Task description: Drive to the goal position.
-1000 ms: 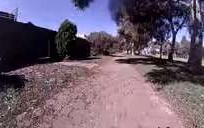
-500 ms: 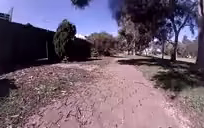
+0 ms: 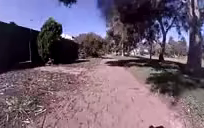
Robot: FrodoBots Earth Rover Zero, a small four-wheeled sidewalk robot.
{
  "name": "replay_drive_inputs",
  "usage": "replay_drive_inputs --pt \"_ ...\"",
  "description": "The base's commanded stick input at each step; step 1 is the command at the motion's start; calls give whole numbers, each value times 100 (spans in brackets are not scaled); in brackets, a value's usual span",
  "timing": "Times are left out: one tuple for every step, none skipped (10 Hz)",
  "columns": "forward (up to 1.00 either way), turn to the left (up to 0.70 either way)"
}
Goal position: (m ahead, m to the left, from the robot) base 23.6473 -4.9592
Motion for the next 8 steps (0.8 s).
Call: replay_drive_inputs --pt "70 0" --pt "70 0" --pt "70 0" --pt "70 0" --pt "70 0" --pt "70 0" --pt "70 0" --pt "70 0"
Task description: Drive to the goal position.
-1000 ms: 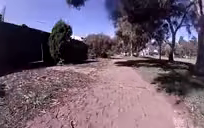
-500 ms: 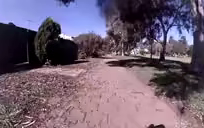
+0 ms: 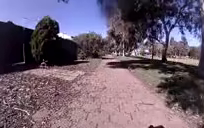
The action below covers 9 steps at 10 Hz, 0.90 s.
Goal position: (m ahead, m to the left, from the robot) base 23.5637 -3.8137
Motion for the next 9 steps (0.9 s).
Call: replay_drive_inputs --pt "70 0" --pt "70 0" --pt "70 0" --pt "70 0" --pt "70 0" --pt "70 0" --pt "0 -33" --pt "0 -16" --pt "0 -10"
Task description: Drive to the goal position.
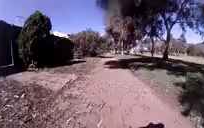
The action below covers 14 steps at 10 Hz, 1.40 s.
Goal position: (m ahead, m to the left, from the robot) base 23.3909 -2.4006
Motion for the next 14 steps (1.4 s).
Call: replay_drive_inputs --pt "0 -38" --pt "0 -55" --pt "0 -70" --pt "0 -70" --pt "0 -70" --pt "0 0" --pt "0 0" --pt "0 0" --pt "4 0" --pt "29 0" --pt "54 0" --pt "70 0" --pt "70 0" --pt "70 0"
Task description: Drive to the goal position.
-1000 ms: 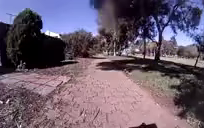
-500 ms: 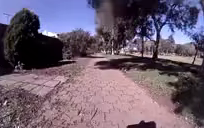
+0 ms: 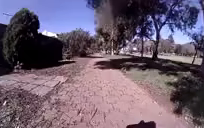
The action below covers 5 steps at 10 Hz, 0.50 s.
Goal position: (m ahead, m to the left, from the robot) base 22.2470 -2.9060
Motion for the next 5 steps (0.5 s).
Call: replay_drive_inputs --pt "70 0" --pt "70 0" --pt "70 0" --pt "70 0" --pt "70 0"
